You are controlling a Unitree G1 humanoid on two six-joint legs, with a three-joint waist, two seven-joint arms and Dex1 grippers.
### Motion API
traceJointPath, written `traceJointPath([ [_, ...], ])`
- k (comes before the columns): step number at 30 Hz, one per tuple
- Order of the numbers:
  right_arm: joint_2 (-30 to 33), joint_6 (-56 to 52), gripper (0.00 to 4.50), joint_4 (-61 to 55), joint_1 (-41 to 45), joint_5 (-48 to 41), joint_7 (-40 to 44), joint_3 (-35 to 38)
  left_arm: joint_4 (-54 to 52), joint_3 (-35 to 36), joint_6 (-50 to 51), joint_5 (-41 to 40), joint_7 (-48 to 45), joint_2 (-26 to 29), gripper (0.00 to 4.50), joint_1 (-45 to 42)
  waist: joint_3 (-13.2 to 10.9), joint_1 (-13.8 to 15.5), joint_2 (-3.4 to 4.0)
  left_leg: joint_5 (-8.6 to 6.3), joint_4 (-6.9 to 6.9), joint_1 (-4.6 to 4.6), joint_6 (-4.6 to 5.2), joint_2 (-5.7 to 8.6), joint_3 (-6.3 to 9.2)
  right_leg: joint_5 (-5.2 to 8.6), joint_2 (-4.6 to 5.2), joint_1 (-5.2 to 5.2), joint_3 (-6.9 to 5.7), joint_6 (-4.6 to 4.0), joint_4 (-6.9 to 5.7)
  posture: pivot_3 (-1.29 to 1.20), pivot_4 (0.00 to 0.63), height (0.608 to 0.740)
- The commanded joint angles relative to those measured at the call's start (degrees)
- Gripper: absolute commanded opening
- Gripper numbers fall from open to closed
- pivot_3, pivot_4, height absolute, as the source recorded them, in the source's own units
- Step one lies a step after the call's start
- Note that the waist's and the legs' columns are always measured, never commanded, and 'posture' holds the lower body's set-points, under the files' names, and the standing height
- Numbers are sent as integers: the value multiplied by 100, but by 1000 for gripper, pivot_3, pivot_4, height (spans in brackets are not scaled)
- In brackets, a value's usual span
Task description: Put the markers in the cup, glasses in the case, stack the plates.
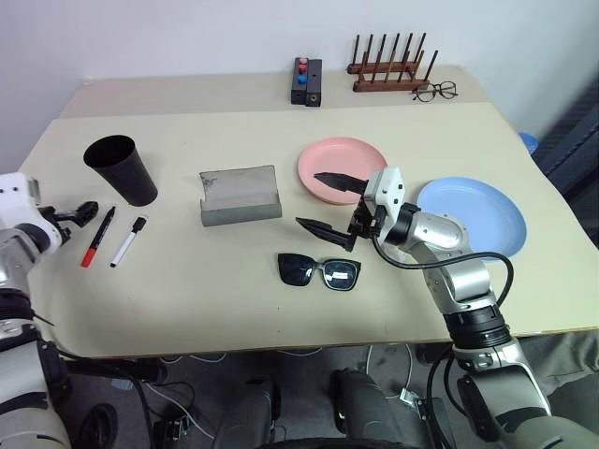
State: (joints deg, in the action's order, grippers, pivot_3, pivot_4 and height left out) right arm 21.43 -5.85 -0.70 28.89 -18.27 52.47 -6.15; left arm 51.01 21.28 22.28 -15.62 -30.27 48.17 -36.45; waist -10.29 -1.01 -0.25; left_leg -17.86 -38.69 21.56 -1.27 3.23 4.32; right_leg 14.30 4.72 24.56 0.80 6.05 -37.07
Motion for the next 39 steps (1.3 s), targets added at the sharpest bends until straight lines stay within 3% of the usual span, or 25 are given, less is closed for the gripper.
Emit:
traceJointPath([
  [1, 104, -18, 4283, -405, -83, -47, -92, 155, 325, -175, -307, 189, -81, -91, 4500, -126, 0, -2, -1, 0, 0, 1, 0, 0, -1, 0, 0, 1, 0, 0, 0, 0, 150, 740],
  [7, 213, -53, 4283, -505, -203, -62, -176, 184, 601, -525, -404, 524, -172, -127, 4500, -114, 1, 15, -5, -8, -1, 0, 14, -2, 1, 0, -1, 0, 0, 0, -6, 0, 150, 740],
  [15, 239, -34, 4383, -478, -252, -43, -214, 160, 11, -933, 535, 705, -530, 140, 800, 301, 3, -74, -2, -8, 5, -12, 15, -4, -2, 0, -4, -1, 8, 0, -13, 0, 150, 740],
  [17, 243, -14, 4383, -446, -248, -33, -204, 157, -475, -1006, 851, 695, -696, 316, 67, 625, 3, -148, -2, -8, 10, -14, 14, -5, -1, 0, -5, 0, 9, 0, -13, 0, 150, 740],
  [26, 223, 78, 4383, -322, -204, 4, -151, 135, -2673, -587, 2254, 212, -1382, 1157, 67, 2198, 4, -253, 0, -5, 54, -23, 10, -3, -3, 1, -4, 26, 49, -1, -7, 0, 150, 740],
  [33, 207, 171, 4383, -215, -161, 26, -108, 110, -4157, -21, 3086, -139, -1465, 1193, 67, 3432, 3, -168, 2, -6, 54, -19, 10, -3, -3, 0, 1, 25, 49, -2, -1, 0, 150, 740],
  [37, 216, 186, 4383, -208, -168, 25, -65, 87, -4166, 32, 3021, -68, -1266, 1043, 1690, 3625, 3, -134, 2, -5, 54, -21, 9, -3, -2, 0, 2, 23, 49, -3, -1, 0, 150, 740],
  [39, 233, 175, 4383, -234, -172, 15, -16, 71, -4154, 36, 3030, -71, -1246, 1056, 2729, 3612, 3, -132, 2, -5, 54, -22, 8, -3, -2, 0, 2, 22, 48, -4, -1, 0, 150, 740],
])
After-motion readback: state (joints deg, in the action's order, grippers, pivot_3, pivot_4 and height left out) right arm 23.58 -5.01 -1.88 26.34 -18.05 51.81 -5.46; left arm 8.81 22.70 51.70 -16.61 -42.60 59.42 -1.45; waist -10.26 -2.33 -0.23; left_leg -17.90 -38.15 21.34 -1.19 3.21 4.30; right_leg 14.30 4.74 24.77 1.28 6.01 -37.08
